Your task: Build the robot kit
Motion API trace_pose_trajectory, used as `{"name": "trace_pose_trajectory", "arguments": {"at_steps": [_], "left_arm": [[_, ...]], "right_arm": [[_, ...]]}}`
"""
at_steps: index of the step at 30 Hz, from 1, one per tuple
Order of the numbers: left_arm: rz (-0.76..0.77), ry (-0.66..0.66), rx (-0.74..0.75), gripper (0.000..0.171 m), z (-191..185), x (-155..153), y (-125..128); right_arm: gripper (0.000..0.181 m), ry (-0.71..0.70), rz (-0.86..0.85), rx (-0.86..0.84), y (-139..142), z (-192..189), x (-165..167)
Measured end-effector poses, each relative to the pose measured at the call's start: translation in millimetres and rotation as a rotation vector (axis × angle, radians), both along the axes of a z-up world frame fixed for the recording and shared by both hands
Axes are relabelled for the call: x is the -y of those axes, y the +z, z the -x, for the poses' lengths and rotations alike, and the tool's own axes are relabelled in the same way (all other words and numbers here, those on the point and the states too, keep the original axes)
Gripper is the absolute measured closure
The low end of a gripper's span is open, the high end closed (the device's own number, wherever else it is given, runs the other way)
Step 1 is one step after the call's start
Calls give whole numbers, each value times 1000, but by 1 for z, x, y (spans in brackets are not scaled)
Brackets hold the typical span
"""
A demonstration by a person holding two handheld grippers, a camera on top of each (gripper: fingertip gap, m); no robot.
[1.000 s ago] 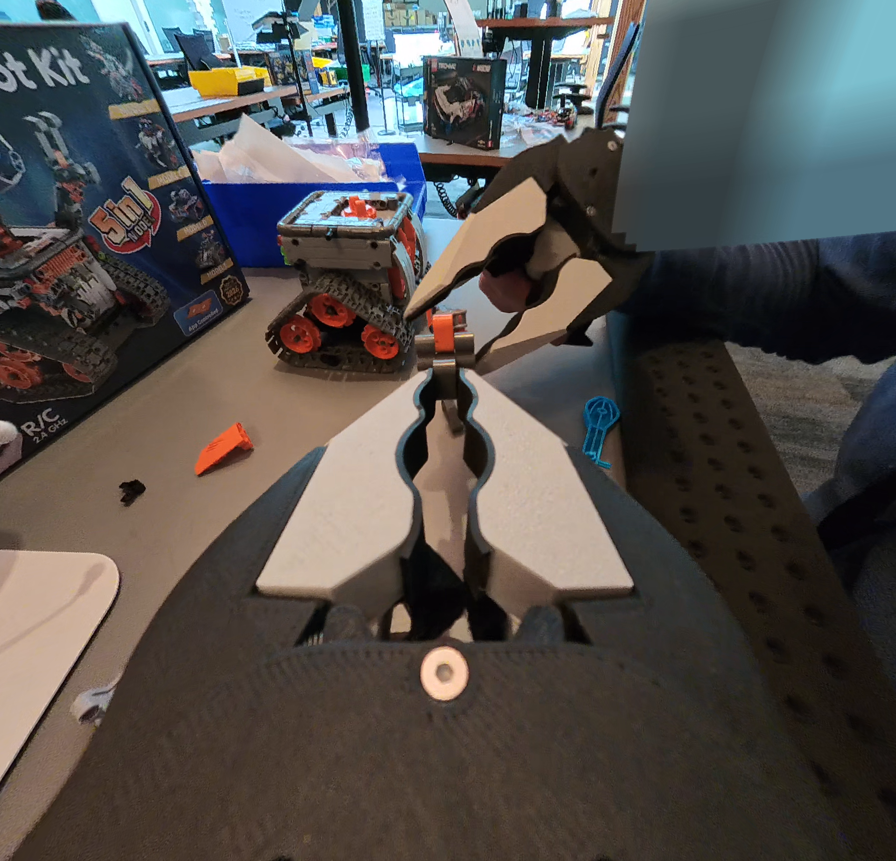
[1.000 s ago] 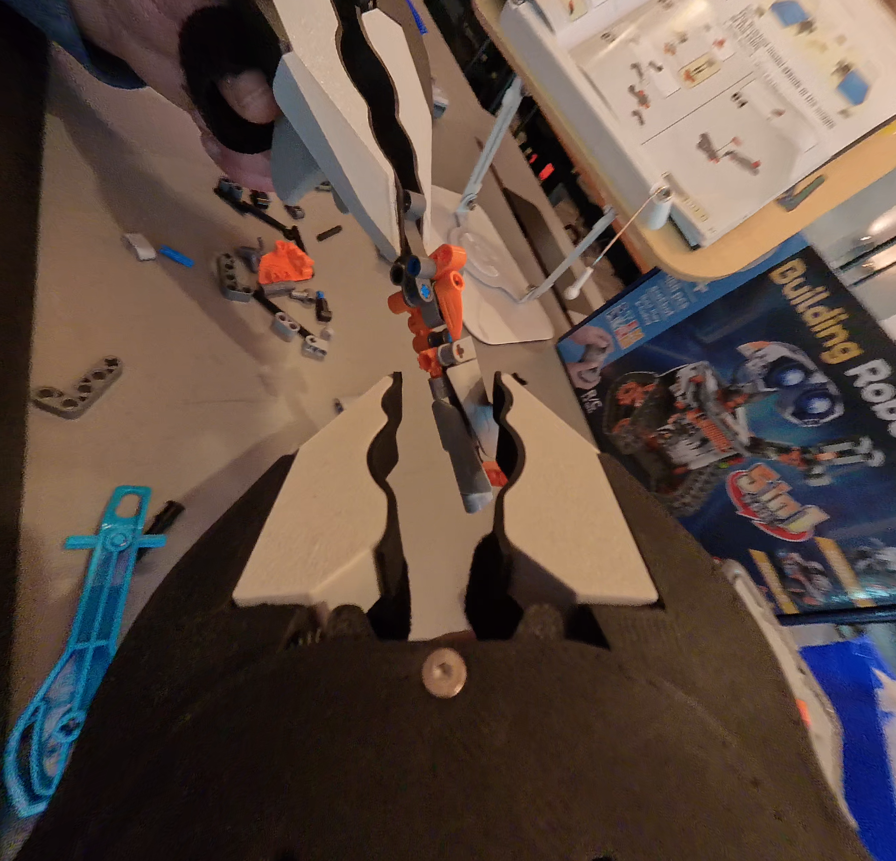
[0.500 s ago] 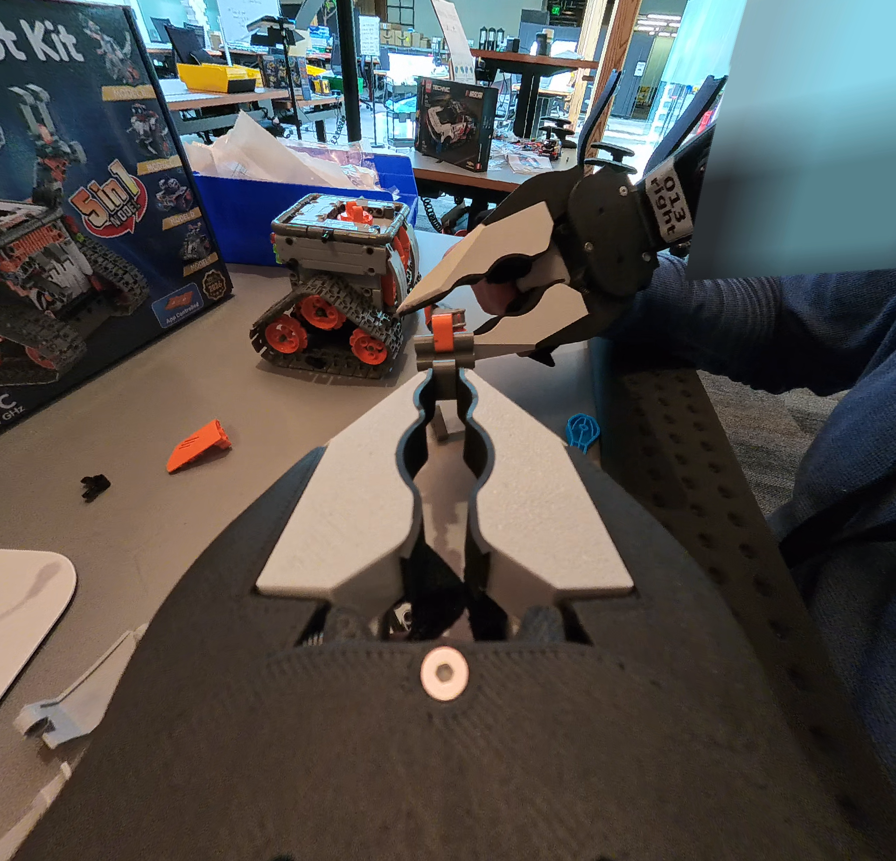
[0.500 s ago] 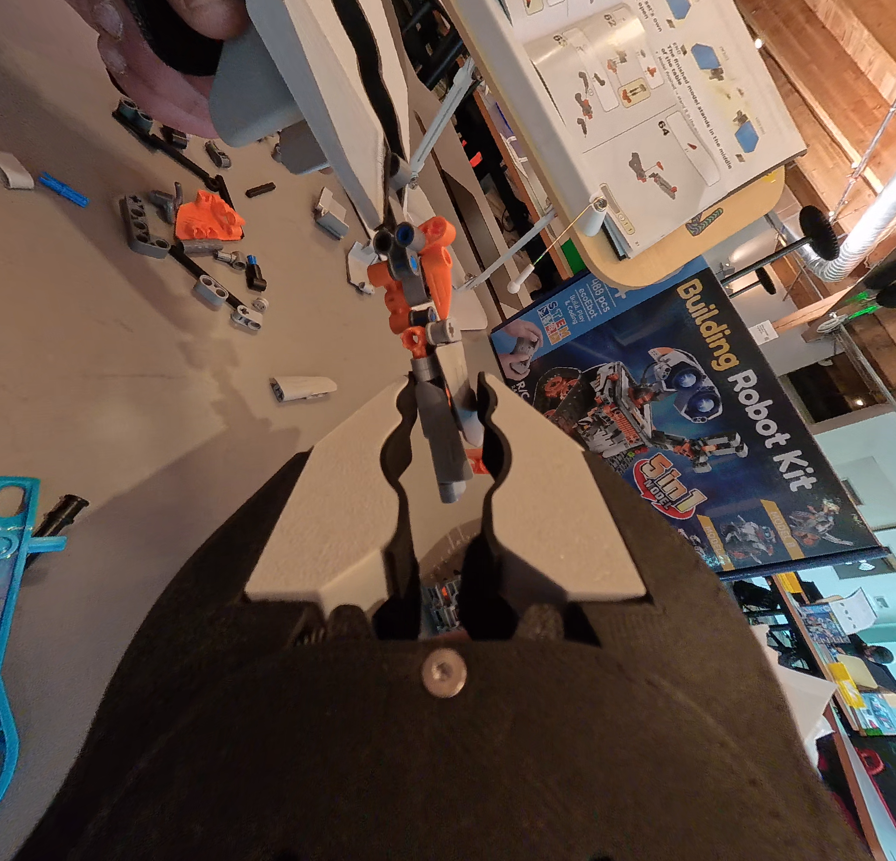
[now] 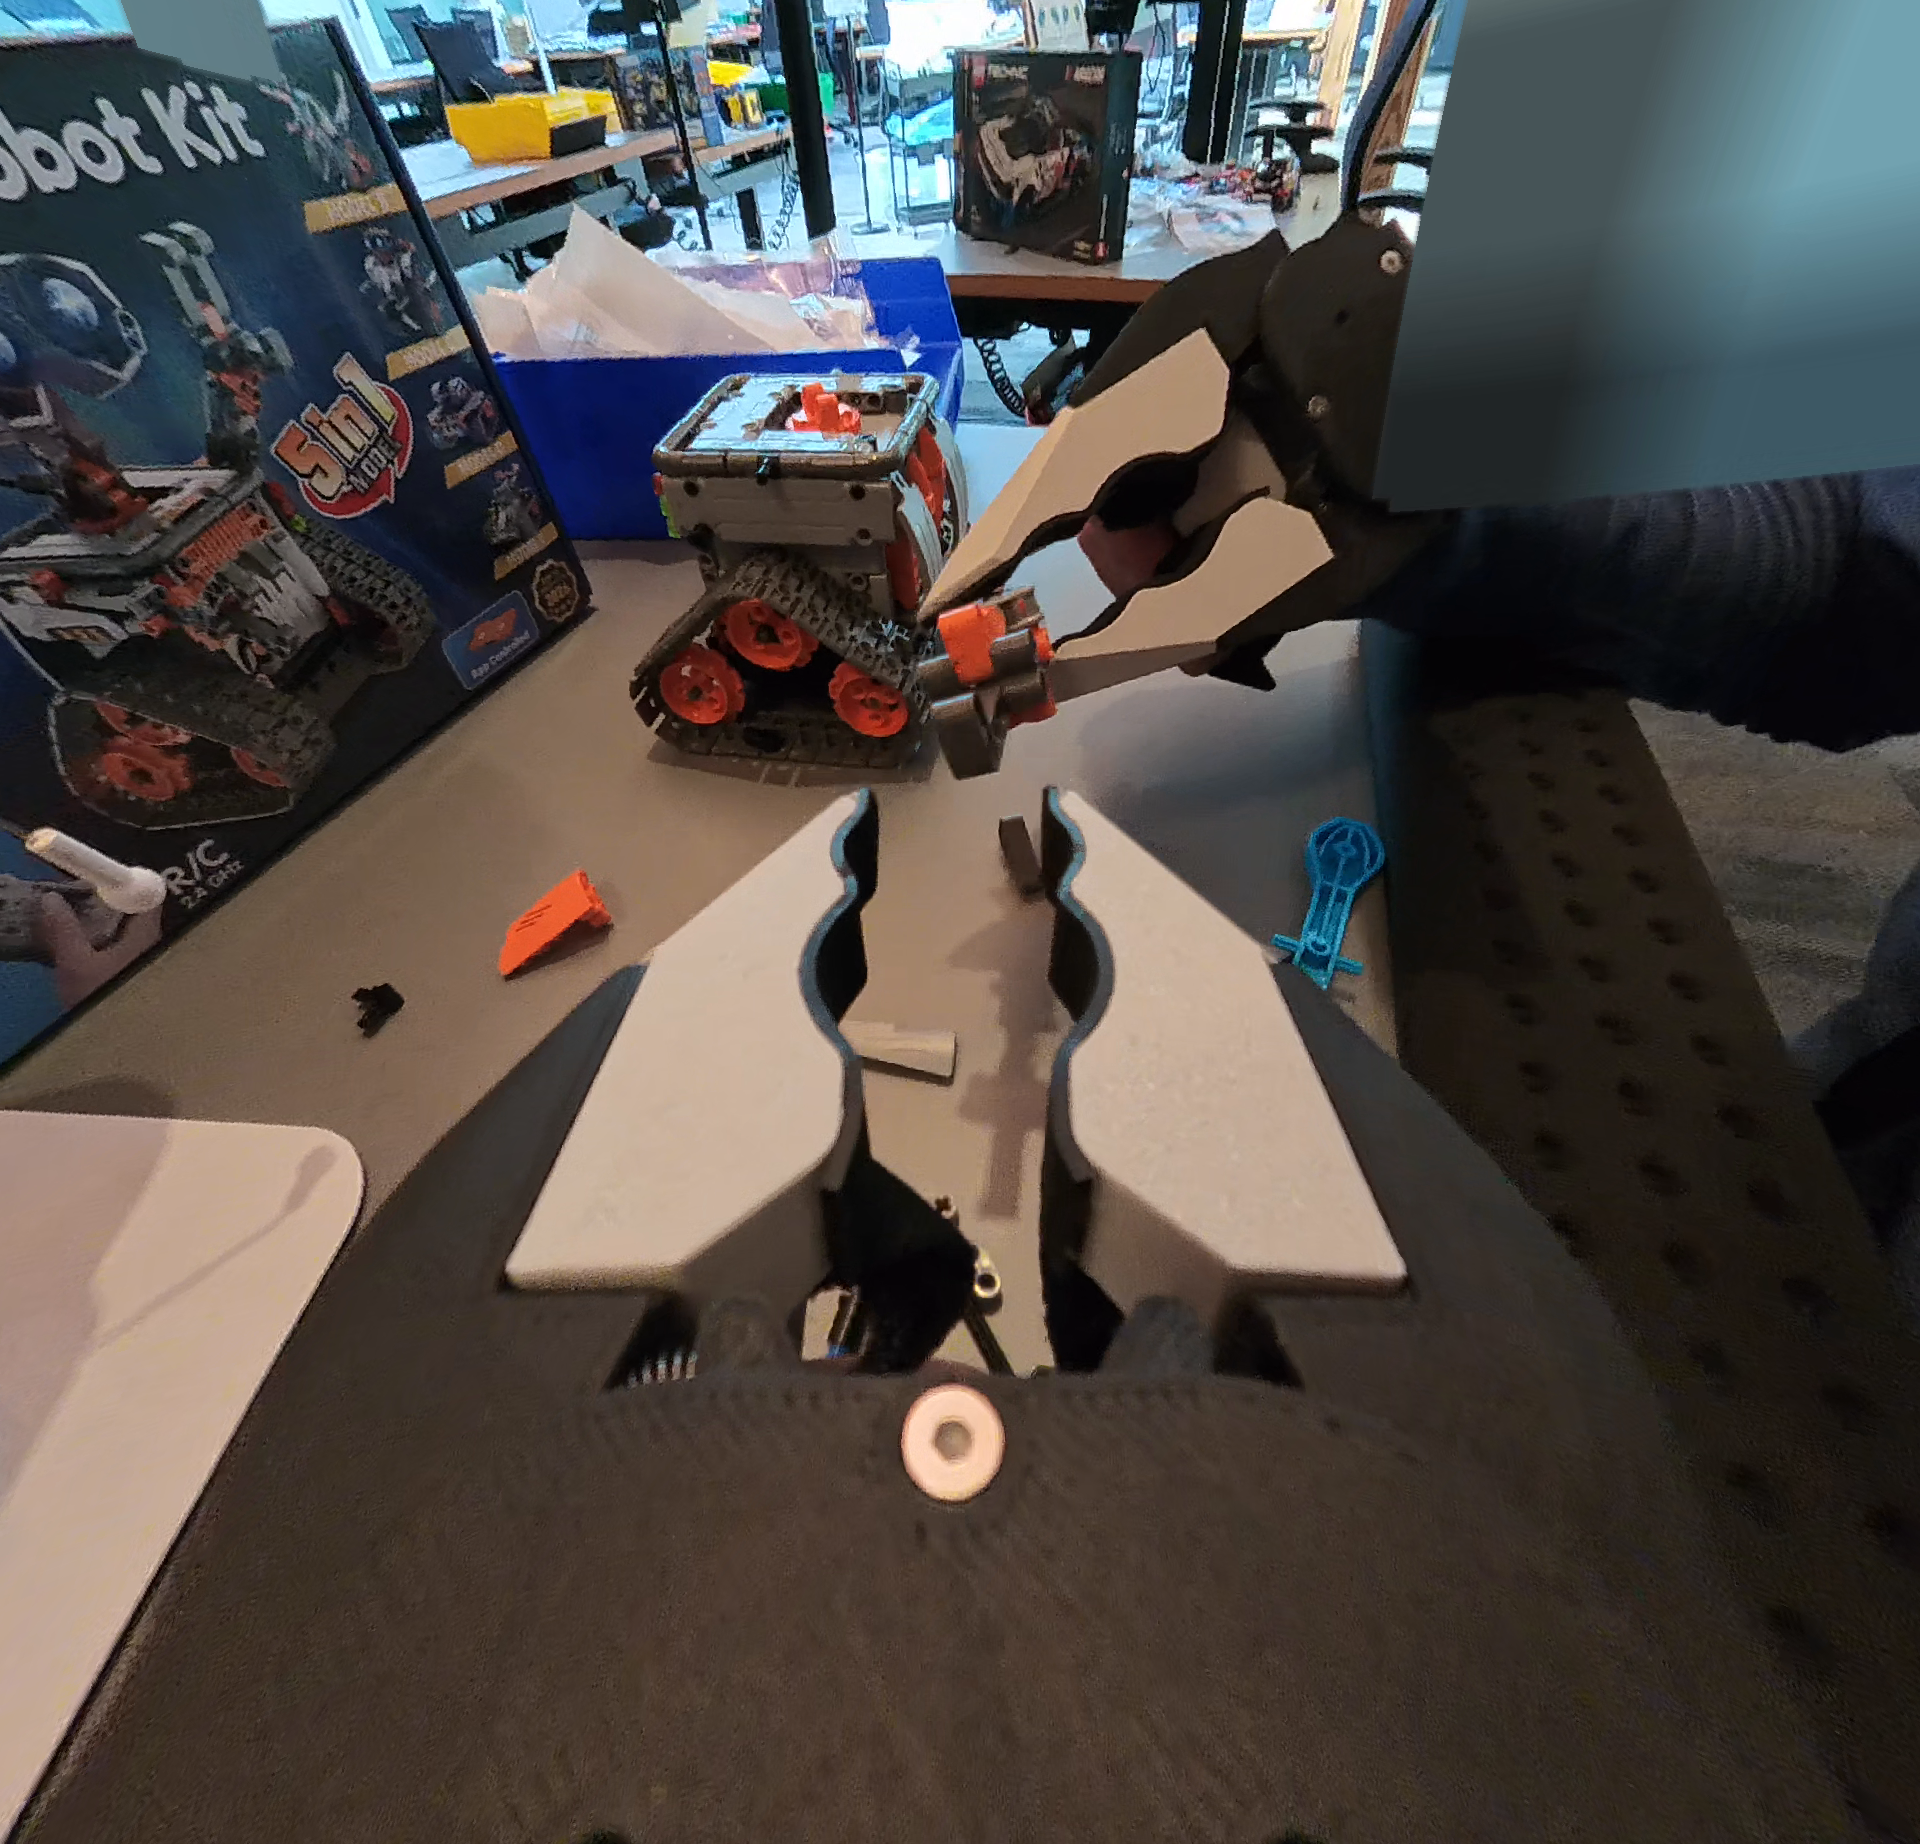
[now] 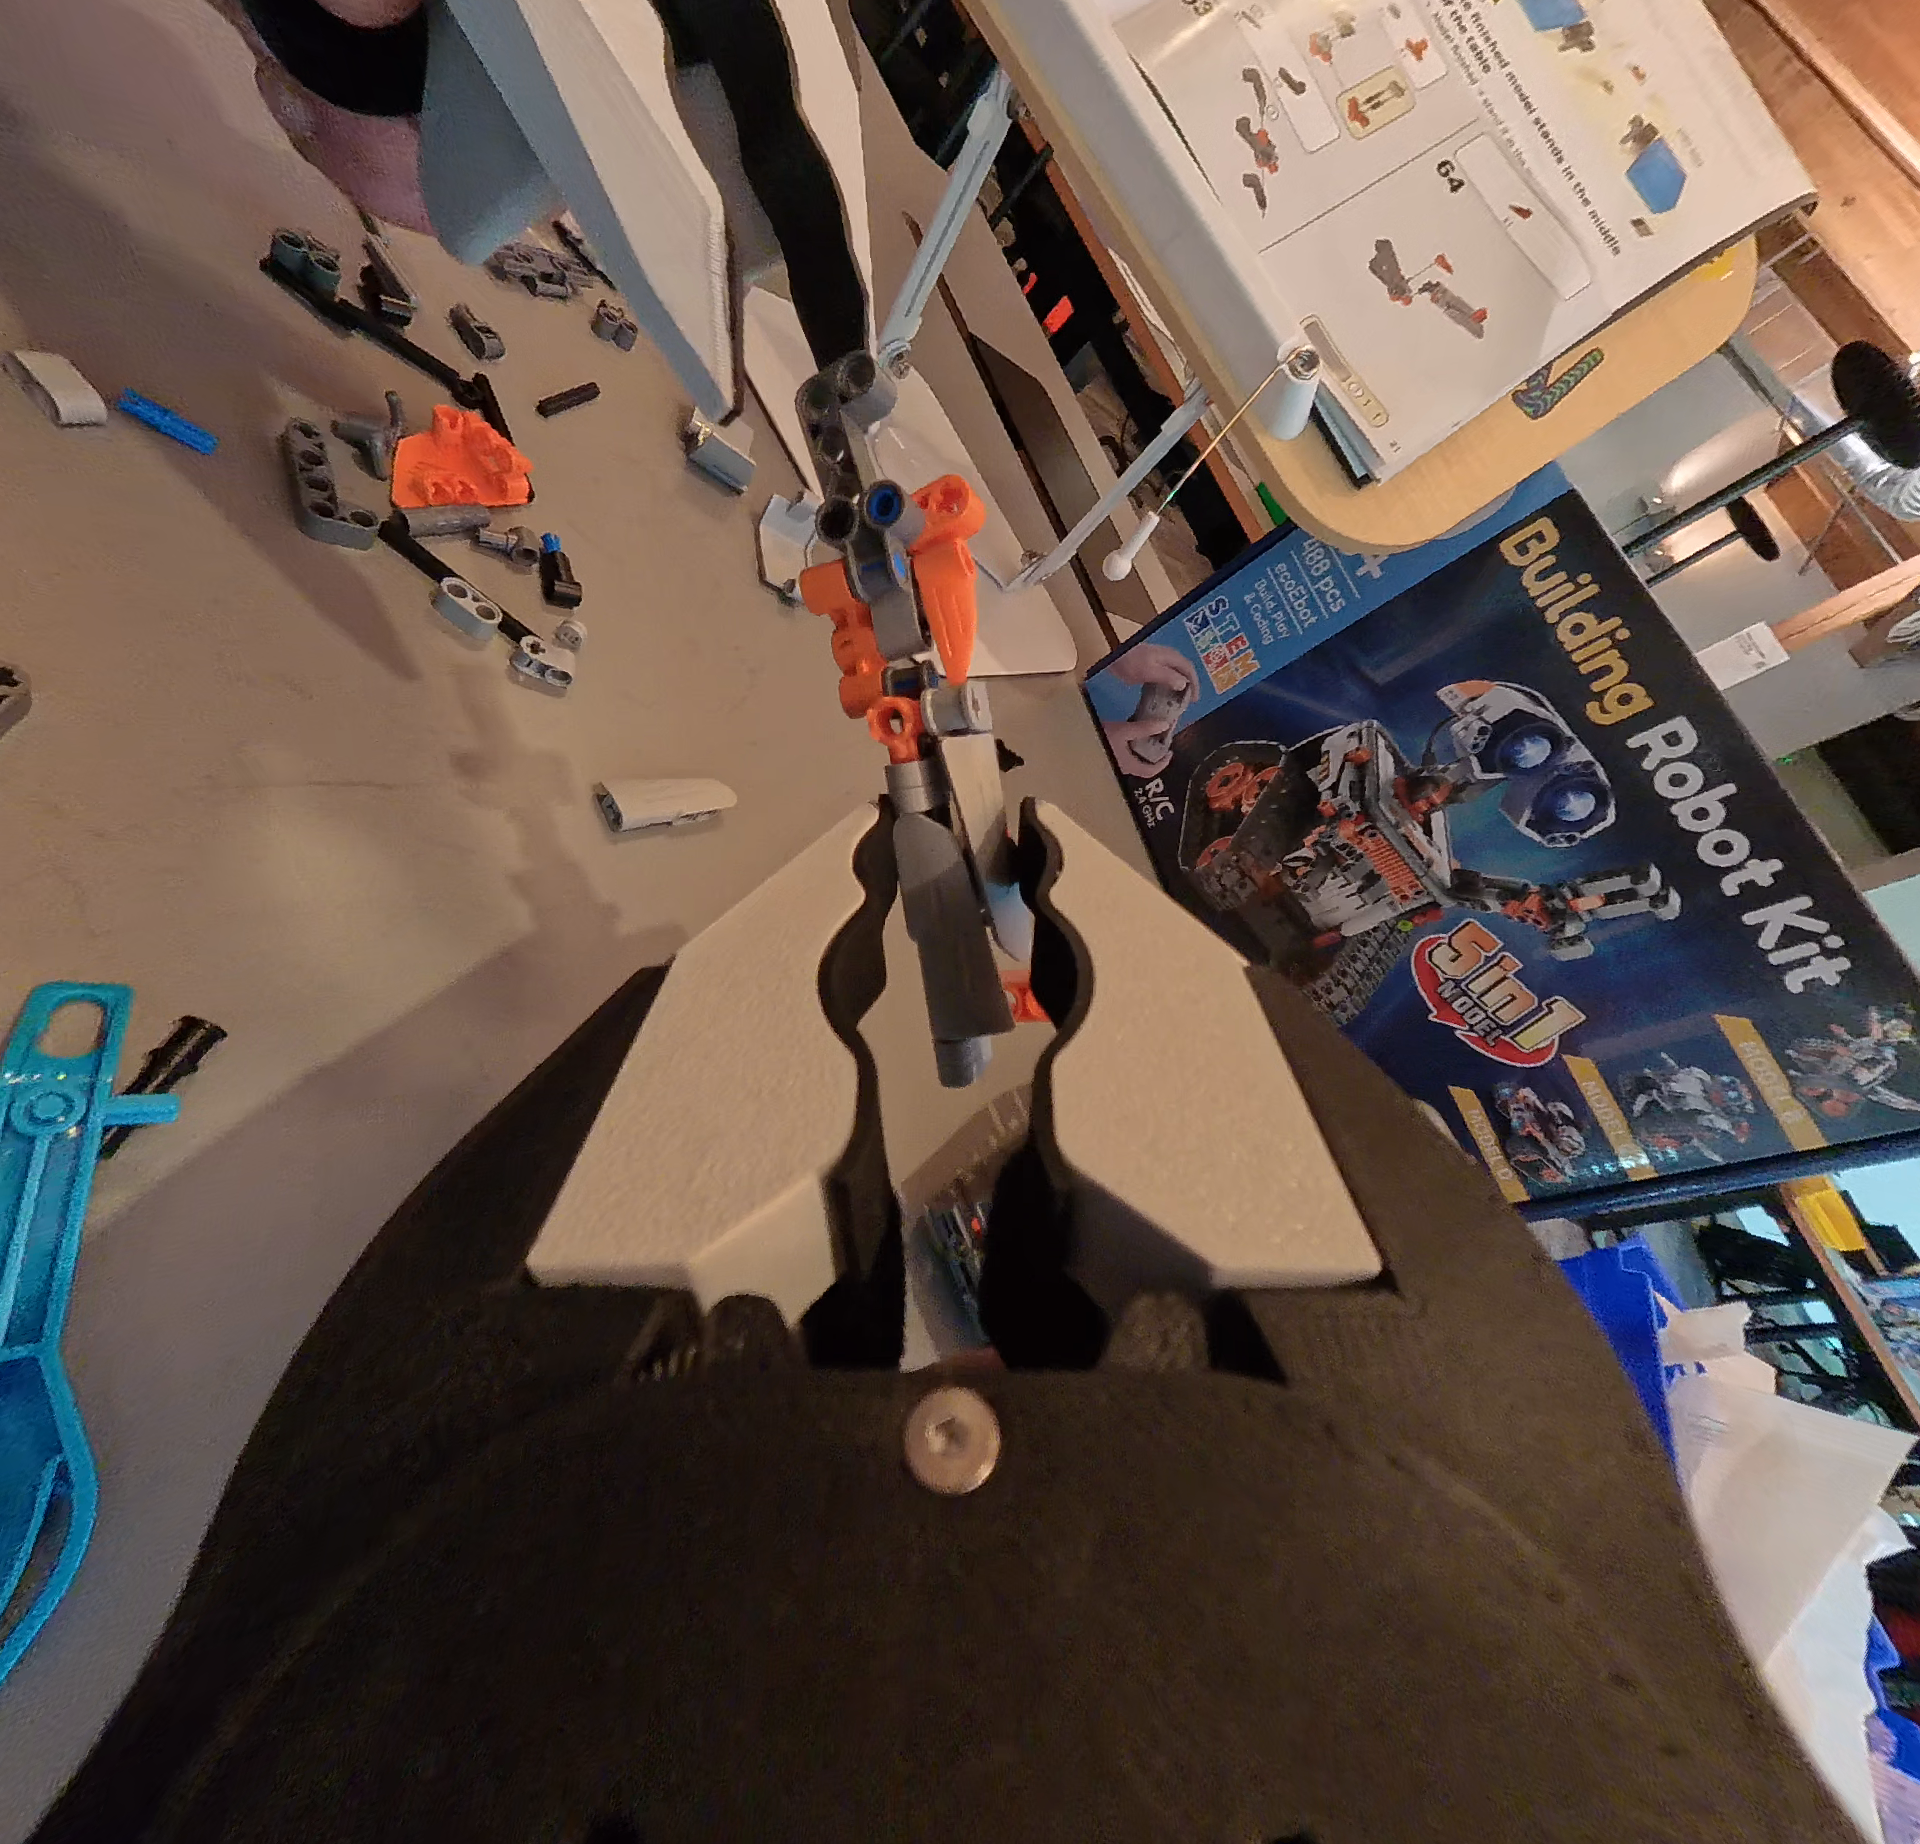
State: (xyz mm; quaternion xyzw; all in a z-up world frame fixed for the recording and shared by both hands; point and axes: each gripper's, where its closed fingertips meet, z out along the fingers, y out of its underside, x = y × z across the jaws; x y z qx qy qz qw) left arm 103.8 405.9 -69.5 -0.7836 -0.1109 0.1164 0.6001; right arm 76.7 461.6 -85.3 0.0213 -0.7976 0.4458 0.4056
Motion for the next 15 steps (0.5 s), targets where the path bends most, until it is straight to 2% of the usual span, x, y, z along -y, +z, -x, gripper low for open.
{"name": "trace_pose_trajectory", "arguments": {"at_steps": [4, 15], "left_arm": [[33, 29, -50, 143, 5, 4, 0], [100, -8, -69, 148, 0, -1, -12]], "right_arm": [[160, 28, 22, 64, -2, -4, 2], [161, 44, -18, 106, -16, -4, 2]]}}
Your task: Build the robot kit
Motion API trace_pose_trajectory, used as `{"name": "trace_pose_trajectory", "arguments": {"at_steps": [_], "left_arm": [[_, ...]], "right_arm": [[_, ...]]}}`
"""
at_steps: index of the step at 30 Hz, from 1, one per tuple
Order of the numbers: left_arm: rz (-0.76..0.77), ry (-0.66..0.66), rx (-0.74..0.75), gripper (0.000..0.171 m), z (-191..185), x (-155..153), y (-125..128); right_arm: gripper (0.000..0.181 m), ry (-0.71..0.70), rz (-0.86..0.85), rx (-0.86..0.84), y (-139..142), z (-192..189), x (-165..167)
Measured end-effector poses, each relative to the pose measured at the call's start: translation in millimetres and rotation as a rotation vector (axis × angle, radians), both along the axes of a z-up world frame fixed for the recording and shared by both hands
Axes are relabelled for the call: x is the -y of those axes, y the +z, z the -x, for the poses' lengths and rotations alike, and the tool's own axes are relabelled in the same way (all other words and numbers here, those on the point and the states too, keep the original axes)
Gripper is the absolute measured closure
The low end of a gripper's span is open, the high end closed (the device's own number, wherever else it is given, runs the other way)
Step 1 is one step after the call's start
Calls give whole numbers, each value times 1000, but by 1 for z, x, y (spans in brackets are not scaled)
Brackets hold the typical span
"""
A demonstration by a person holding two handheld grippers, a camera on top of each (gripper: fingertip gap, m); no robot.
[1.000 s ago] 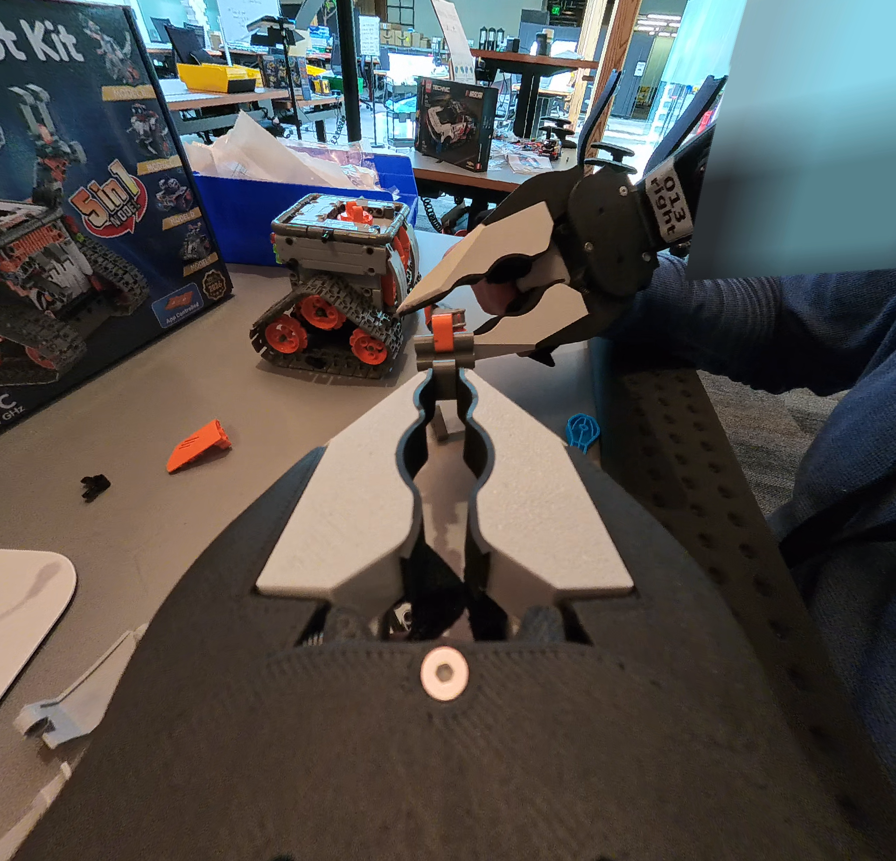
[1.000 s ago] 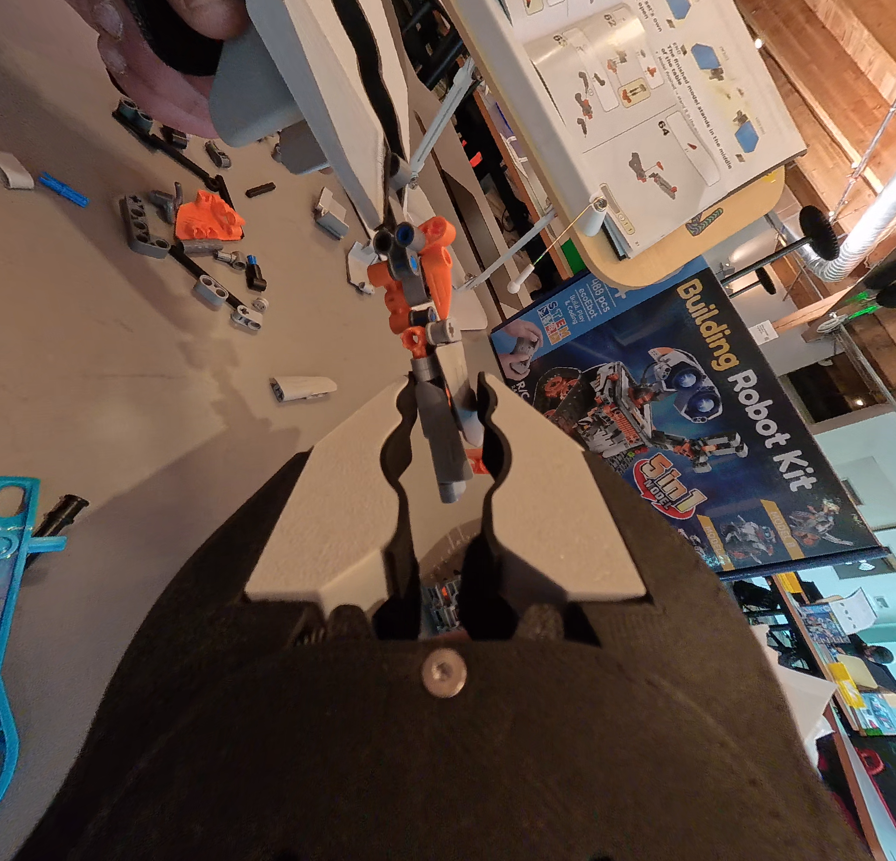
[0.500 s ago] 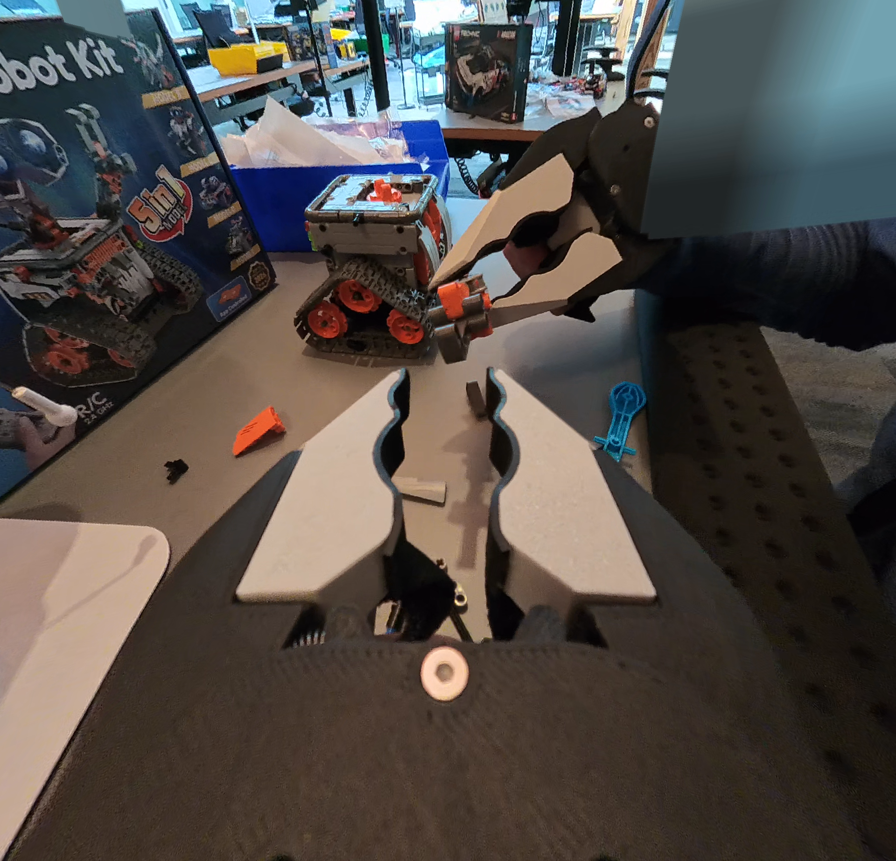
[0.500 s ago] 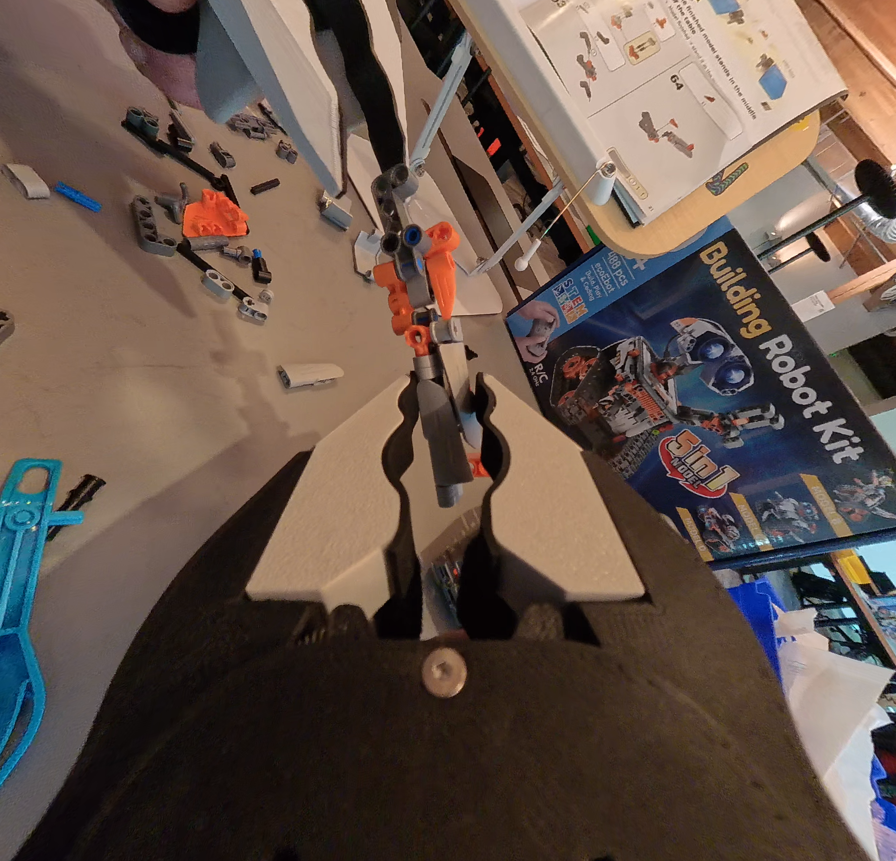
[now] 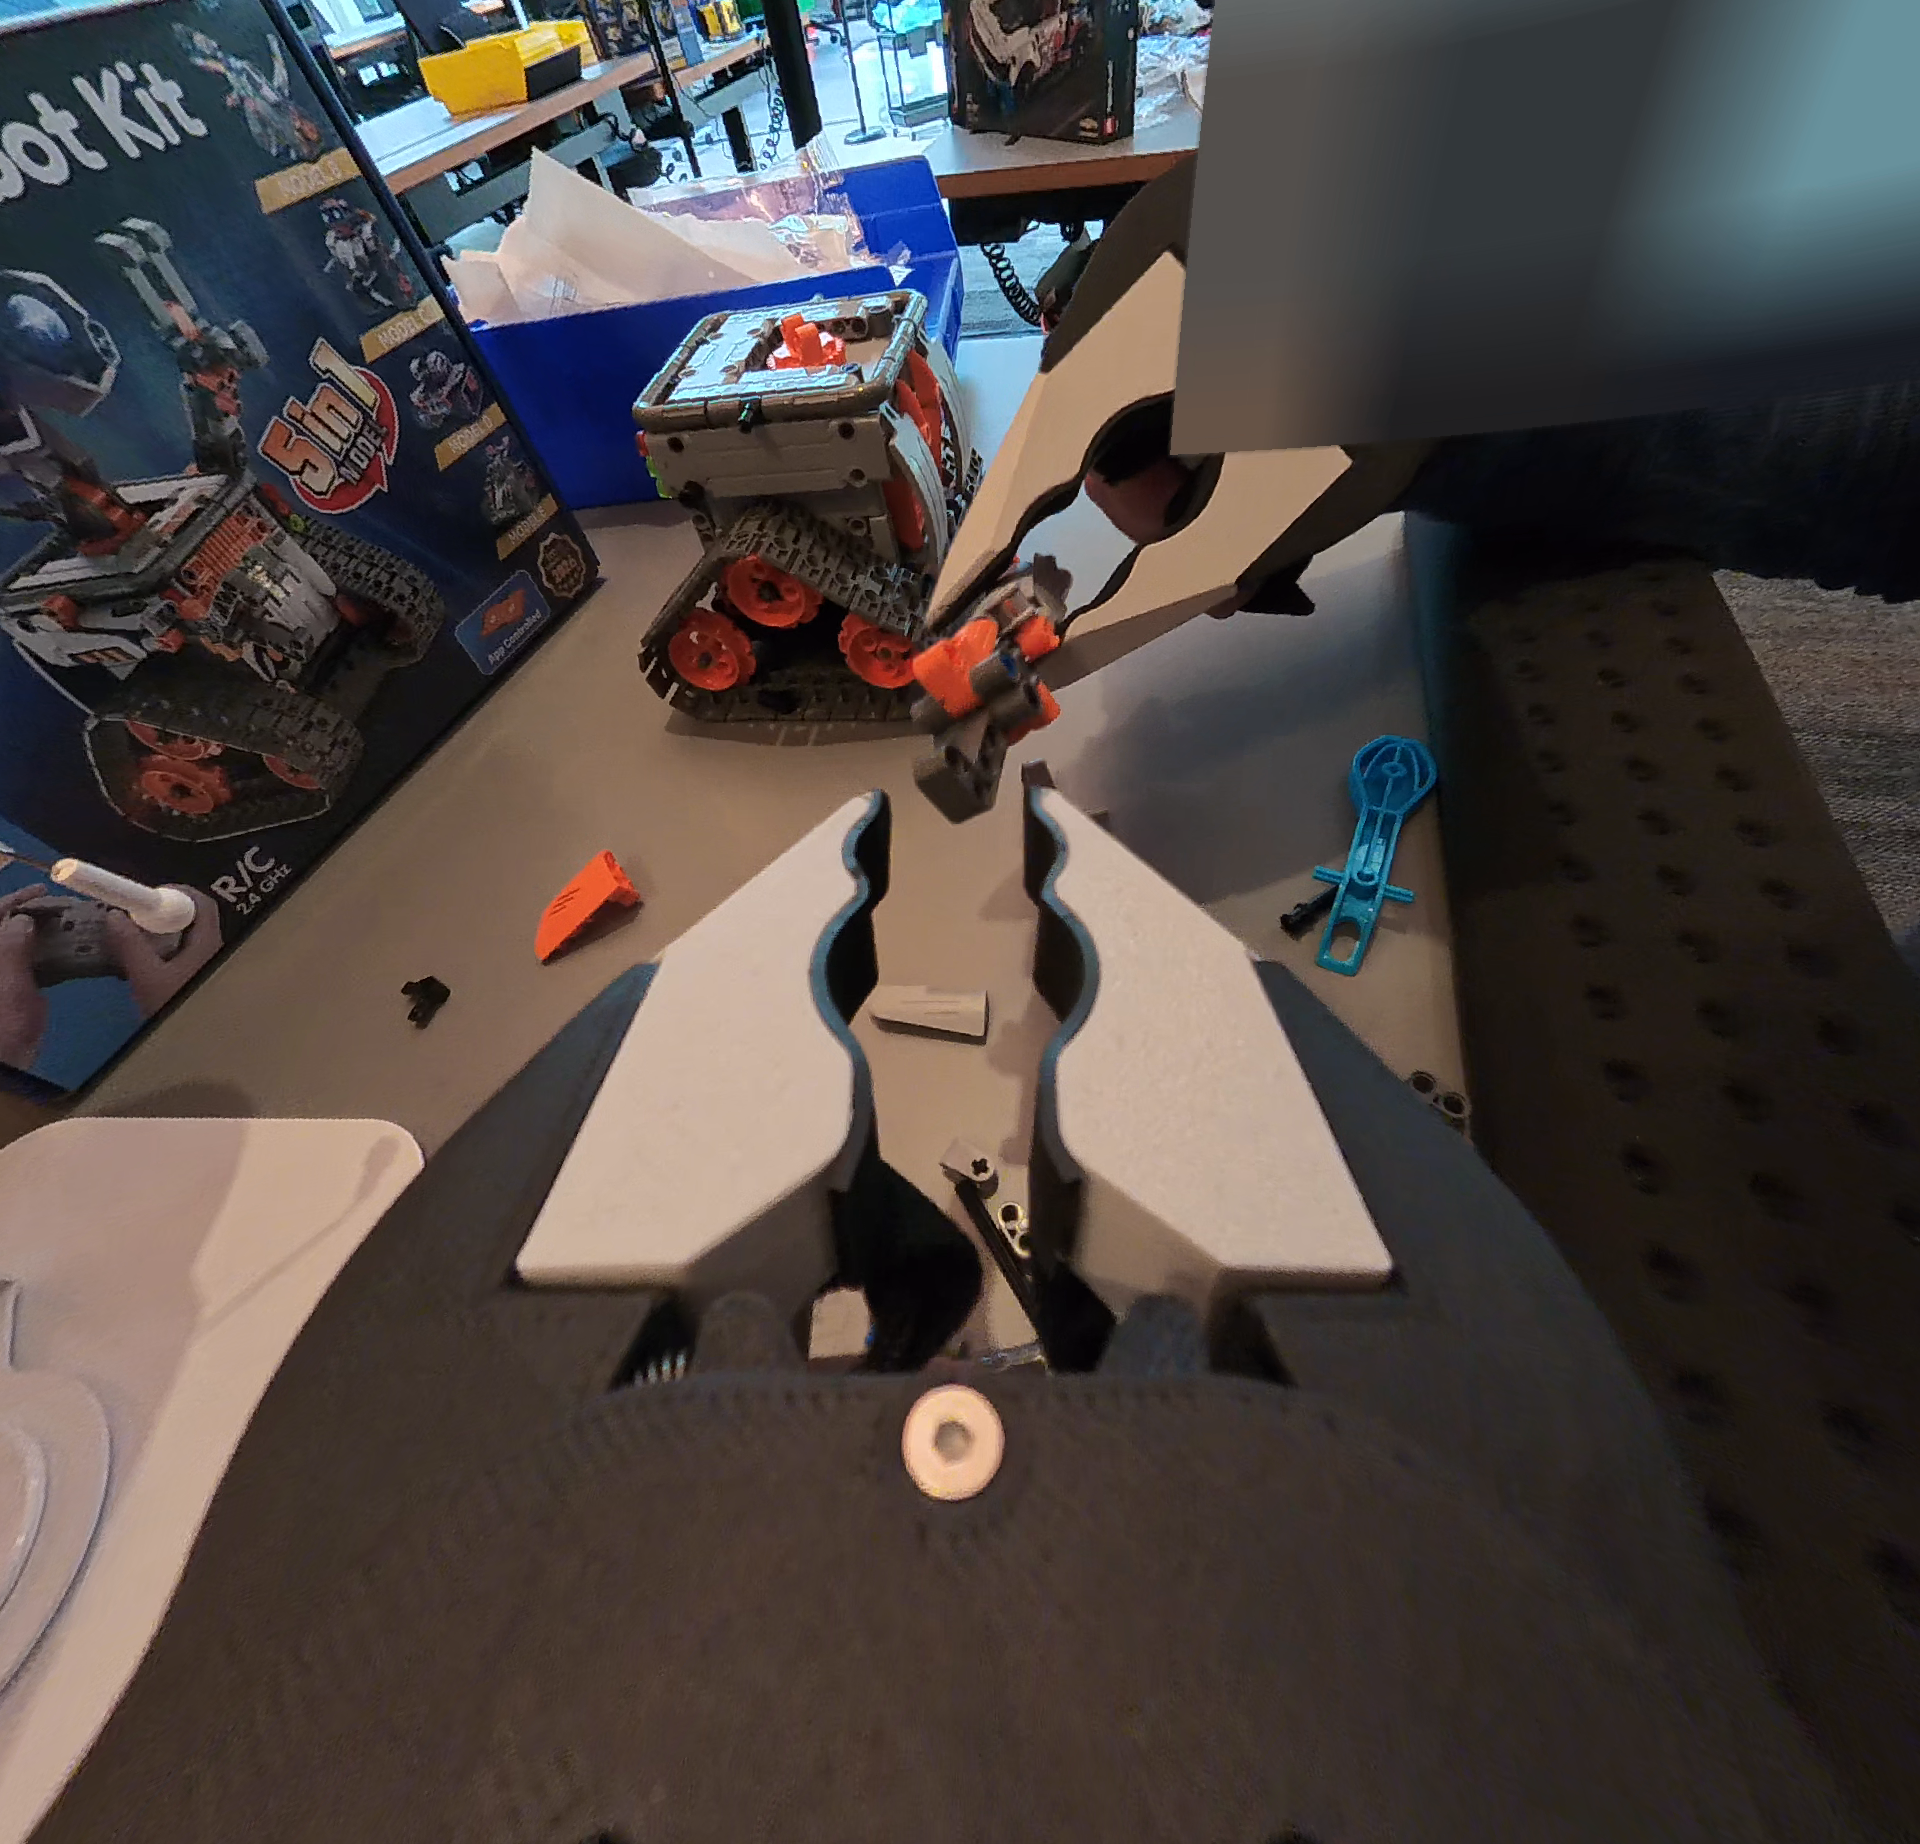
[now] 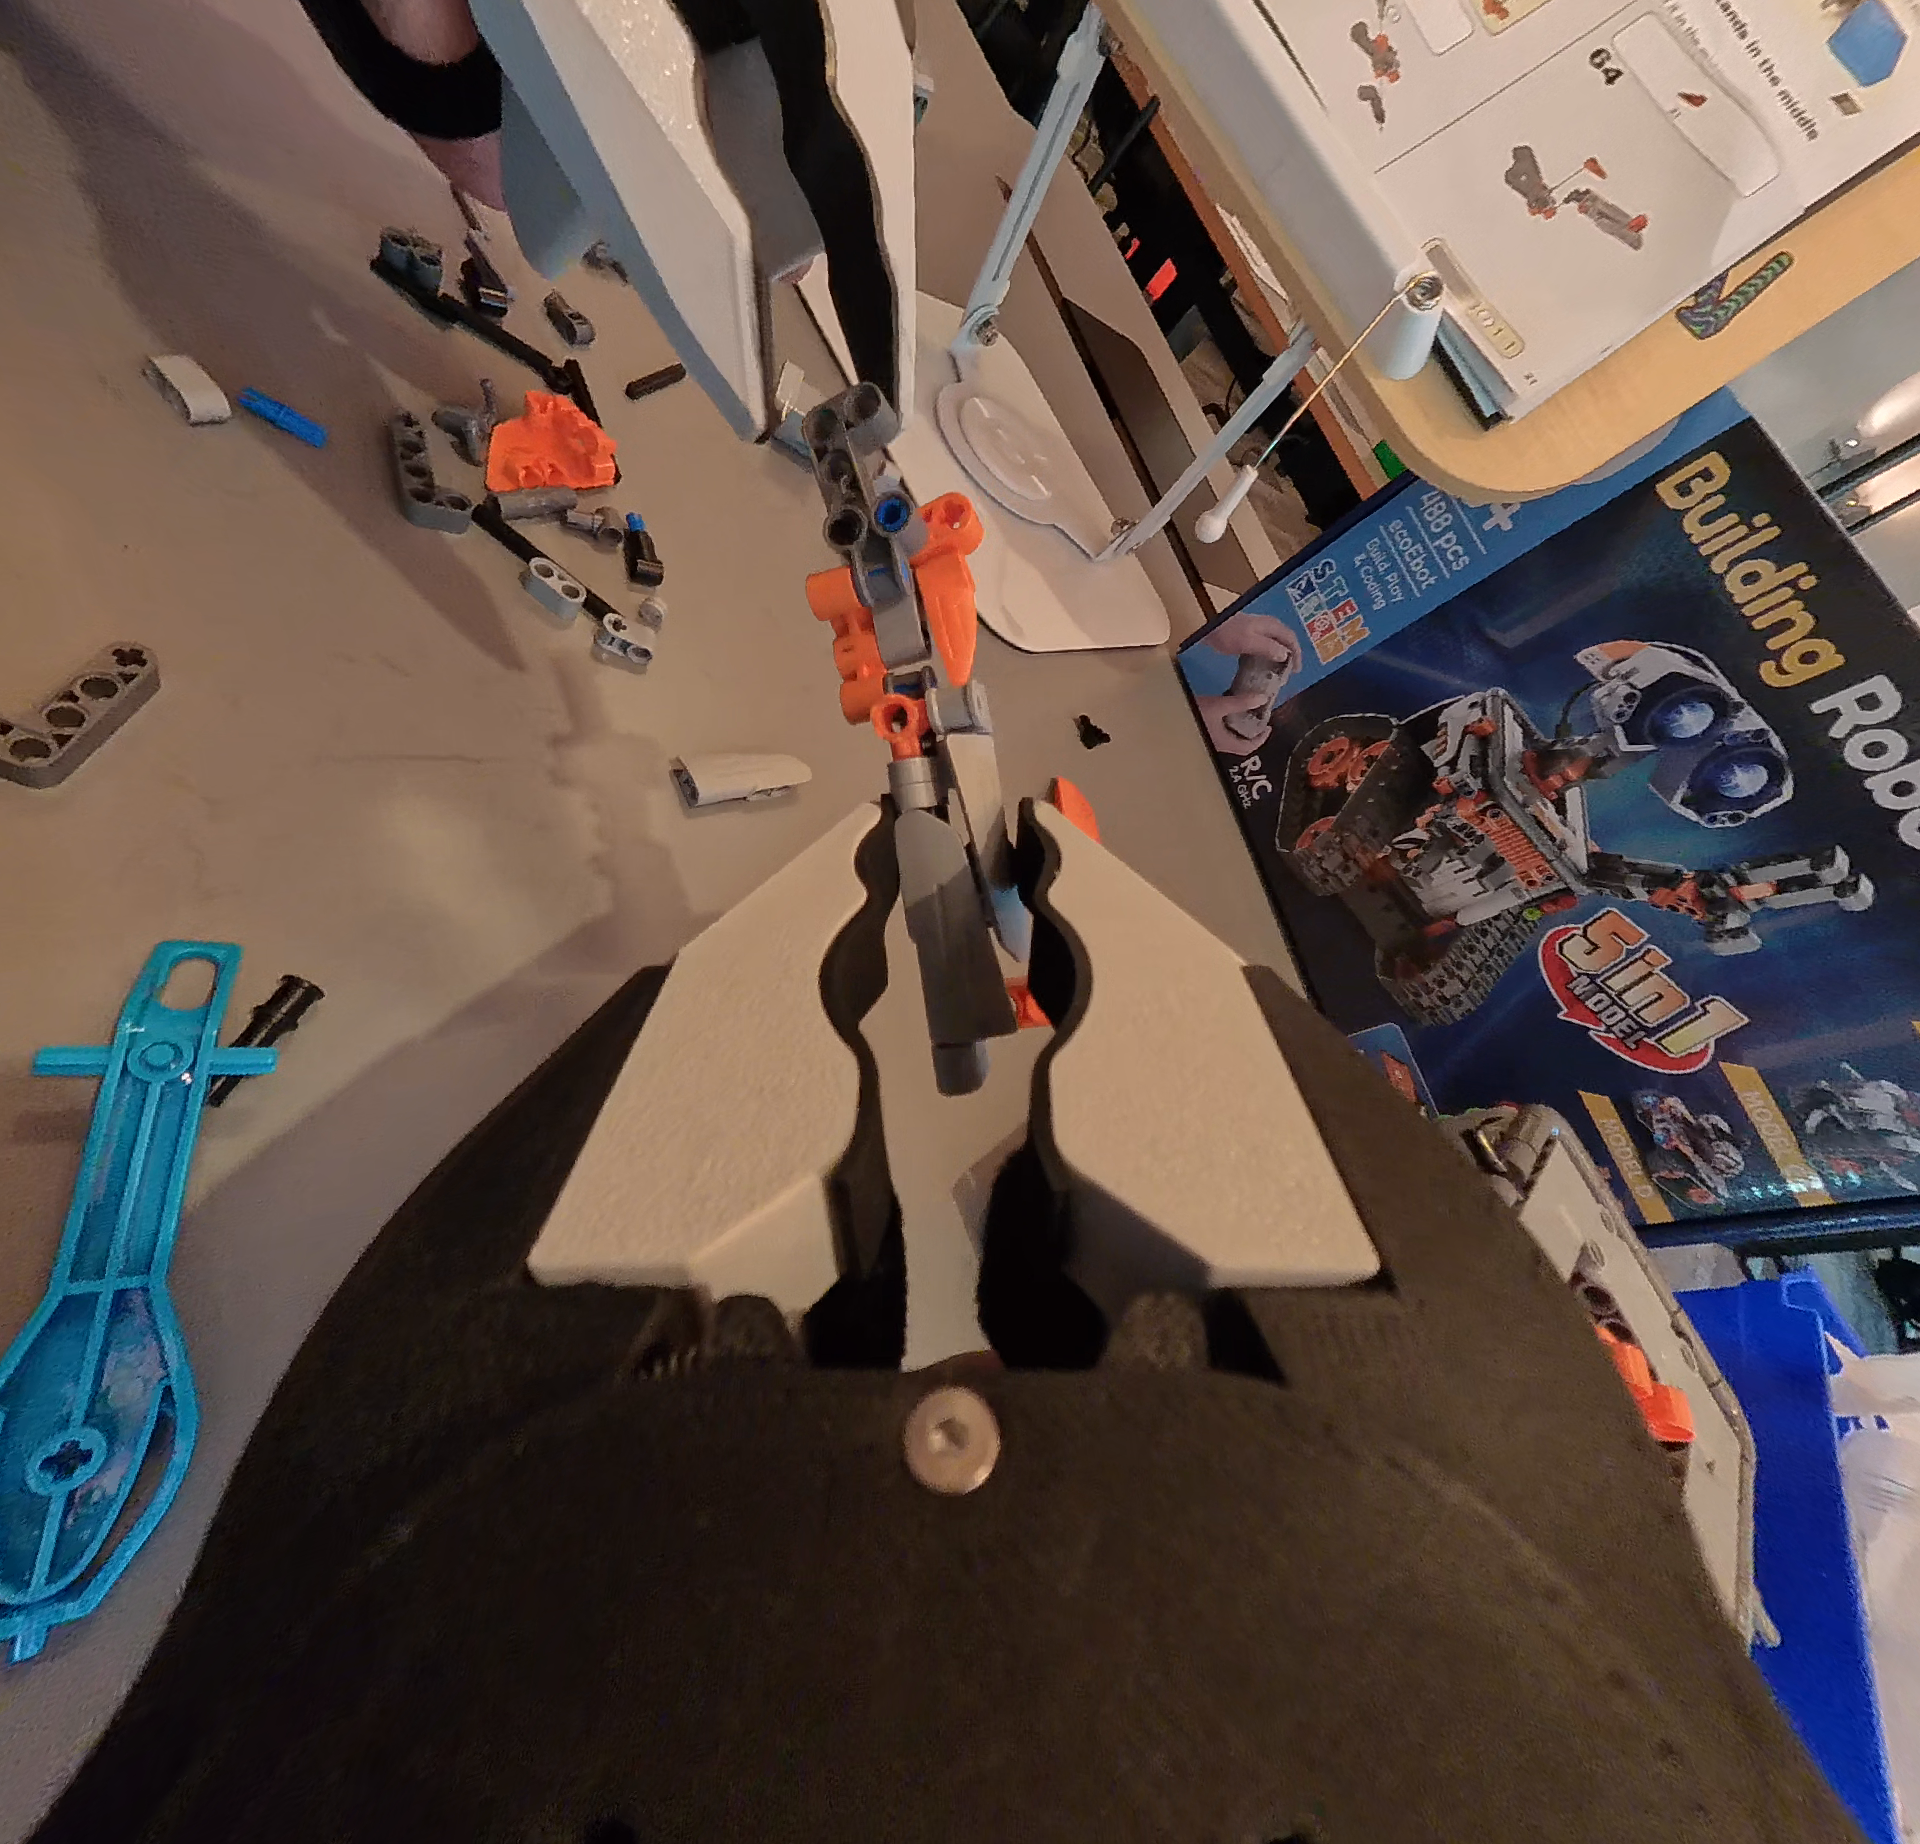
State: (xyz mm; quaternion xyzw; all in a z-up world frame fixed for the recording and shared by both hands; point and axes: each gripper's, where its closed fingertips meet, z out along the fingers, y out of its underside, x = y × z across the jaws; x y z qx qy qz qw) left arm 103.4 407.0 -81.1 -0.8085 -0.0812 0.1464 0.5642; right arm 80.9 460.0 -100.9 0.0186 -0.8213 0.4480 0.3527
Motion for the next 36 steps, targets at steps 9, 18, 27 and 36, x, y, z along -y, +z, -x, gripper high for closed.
{"name": "trace_pose_trajectory", "arguments": {"at_steps": [9, 18, 27, 36], "left_arm": [[47, -26, 11, 155, -5, -4, -12], [254, 161, -139, 152, 16, 67, 5], [461, 250, -112, 152, 1, 118, -17], [583, 210, -43, 151, -23, 129, -48]], "right_arm": [[162, 38, -21, -11, -5, -6, 2], [164, 158, -201, -1, -34, -30, -1], [165, 197, -474, -286, -61, -36, -4], [161, 257, -528, -331, -71, -48, -7]]}}
